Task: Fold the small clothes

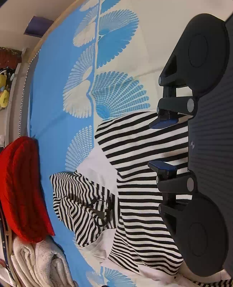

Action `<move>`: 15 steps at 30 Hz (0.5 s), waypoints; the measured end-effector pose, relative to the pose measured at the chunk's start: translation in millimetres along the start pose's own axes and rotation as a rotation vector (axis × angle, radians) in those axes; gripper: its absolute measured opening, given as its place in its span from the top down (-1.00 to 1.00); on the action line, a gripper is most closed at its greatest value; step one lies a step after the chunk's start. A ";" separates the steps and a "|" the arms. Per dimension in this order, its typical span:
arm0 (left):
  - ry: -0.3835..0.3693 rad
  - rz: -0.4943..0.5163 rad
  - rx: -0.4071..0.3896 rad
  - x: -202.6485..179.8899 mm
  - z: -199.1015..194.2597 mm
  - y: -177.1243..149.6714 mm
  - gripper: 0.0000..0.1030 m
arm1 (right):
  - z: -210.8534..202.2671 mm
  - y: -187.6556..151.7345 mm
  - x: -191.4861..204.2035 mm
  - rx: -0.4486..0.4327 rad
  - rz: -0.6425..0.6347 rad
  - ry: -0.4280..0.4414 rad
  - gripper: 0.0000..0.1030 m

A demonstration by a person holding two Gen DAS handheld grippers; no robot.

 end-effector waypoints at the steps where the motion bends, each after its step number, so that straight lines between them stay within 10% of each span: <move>1: -0.001 0.025 0.021 -0.8 1.8 -1.7 0.23 | 1.0 -0.5 -0.2 0.007 0.002 0.000 0.20; 7: -0.044 0.020 0.092 3.1 35.6 19.4 0.78 | 1.0 6.8 -1.7 0.005 0.022 0.013 0.20; 15: -0.068 -0.066 0.152 1.8 137.1 78.7 0.86 | 3.0 15.8 -11.1 0.005 0.080 0.025 0.20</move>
Point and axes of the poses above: each gripper's, at about its wrist camera, not at the fingertips, and z roughly the way its jaws point, x to its left, y to its top, the point moved 8 cm from there along z, roughly the way its jaws point, and after that the axes turned 7 degrees about -x, right-handed, at the moved point
